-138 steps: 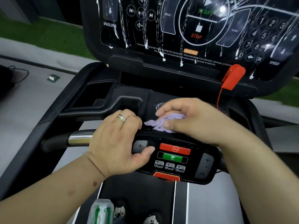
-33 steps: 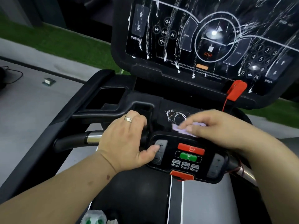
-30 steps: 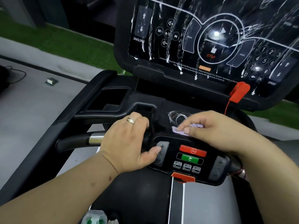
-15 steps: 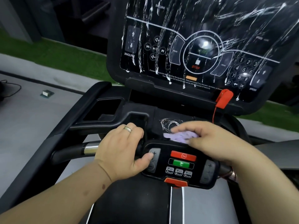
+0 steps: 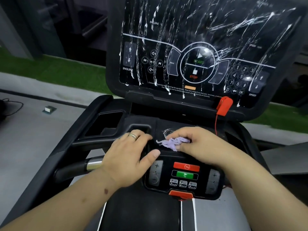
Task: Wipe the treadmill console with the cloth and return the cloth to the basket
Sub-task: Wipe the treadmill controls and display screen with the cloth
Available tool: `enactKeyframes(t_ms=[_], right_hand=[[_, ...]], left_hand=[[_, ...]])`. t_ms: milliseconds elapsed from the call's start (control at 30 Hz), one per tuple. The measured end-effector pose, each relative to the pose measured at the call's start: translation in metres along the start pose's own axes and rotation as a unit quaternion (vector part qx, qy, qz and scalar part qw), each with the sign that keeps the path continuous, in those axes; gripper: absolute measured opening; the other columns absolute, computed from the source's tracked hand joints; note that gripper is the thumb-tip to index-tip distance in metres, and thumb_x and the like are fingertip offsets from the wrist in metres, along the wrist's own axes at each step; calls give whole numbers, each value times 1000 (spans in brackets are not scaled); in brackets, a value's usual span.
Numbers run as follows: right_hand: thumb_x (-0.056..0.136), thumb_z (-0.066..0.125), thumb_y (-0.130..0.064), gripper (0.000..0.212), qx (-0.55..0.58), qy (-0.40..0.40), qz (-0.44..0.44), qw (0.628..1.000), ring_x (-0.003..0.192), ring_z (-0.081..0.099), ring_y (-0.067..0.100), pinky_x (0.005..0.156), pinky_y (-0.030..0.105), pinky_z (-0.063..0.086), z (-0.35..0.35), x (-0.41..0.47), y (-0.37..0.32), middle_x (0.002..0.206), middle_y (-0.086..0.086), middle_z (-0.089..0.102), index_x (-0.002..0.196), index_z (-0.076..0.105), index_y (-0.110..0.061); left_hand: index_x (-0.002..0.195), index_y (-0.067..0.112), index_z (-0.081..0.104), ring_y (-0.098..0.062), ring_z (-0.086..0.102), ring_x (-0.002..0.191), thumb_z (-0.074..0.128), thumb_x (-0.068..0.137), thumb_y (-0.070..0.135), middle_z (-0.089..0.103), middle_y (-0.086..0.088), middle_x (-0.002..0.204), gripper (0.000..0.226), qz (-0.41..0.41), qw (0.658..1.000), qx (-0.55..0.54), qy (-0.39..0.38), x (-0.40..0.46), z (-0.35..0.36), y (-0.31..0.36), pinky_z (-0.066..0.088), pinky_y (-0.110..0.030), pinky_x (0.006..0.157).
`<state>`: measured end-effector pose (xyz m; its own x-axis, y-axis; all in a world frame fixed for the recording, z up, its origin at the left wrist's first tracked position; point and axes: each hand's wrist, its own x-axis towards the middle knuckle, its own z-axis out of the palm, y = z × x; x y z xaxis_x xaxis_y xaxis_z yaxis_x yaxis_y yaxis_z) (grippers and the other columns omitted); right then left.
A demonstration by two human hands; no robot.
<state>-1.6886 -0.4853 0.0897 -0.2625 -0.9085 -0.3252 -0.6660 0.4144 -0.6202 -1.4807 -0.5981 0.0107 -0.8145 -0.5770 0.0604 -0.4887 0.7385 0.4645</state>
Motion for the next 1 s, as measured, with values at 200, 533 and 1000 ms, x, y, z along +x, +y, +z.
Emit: enactKeyframes(t_ms=[200,533,1000], right_hand=[[85,73,-24,45,-87,160,45,982,106,56,4,91,23,43,-5,9,43,116,-14,59,126,62,-39],[91,66,-18,27,-194,-10,9,981,98,61,18,86,23,48,12,53,29,108,-3,64,113,76,-30],[88,64,-18,27,-228,39,120,965,103,68,22,86,32,55,3,61,29,108,-4,70,111,75,-29]], left_hand=[[162,35,17,-15,-2,158,17,100,64,7,7,171,69,-88,991,-10,-101,50,-3,-5,5,-41,128],[163,35,3,-17,-14,157,27,104,60,-11,7,171,69,-82,976,34,-197,66,4,-8,-4,-42,128],[163,35,1,-18,-18,156,29,101,47,-15,6,170,70,-79,975,6,-206,67,6,-11,-7,-43,127]])
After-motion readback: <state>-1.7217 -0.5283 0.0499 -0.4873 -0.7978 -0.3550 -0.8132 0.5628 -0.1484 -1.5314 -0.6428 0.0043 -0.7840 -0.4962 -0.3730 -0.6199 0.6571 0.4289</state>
